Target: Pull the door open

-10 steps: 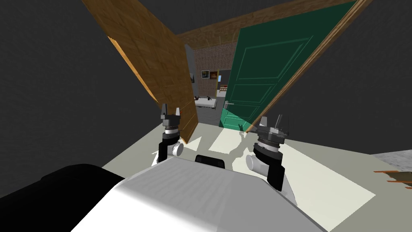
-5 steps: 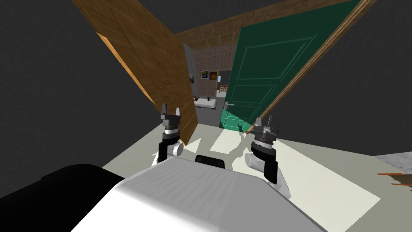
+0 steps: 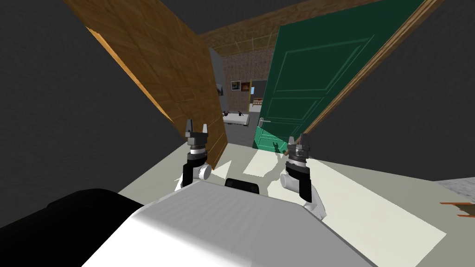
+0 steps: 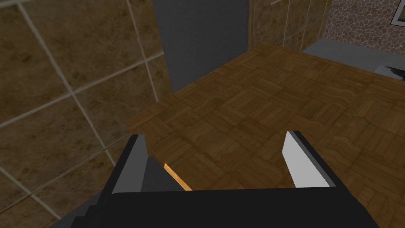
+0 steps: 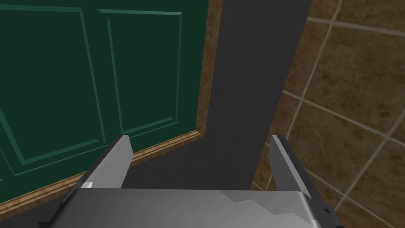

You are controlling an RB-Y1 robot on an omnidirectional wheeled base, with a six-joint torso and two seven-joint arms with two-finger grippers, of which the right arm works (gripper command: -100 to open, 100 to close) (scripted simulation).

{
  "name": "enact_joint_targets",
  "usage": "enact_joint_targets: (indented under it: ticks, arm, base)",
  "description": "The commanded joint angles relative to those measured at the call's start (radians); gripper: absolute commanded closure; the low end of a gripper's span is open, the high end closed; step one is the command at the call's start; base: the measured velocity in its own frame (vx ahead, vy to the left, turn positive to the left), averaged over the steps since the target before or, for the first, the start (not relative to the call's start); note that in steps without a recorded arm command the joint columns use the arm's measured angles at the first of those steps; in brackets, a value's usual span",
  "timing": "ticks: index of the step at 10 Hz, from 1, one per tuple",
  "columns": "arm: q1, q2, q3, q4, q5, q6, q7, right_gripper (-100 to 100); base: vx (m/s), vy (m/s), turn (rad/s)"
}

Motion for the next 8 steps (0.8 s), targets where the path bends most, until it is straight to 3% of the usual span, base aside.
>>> enact_joint_targets:
  ticks: [1,8]
  arm:
    - [-0.022,-0.008,-0.002,0.04,0.009,0.005,-0.015,-100]
    - [-0.136,-0.044,-0.014,0.25,0.047,0.022,-0.083,-100]
  base:
    - [0.102,-0.005,-0.01]
    - [0.096,0.013,-0.013]
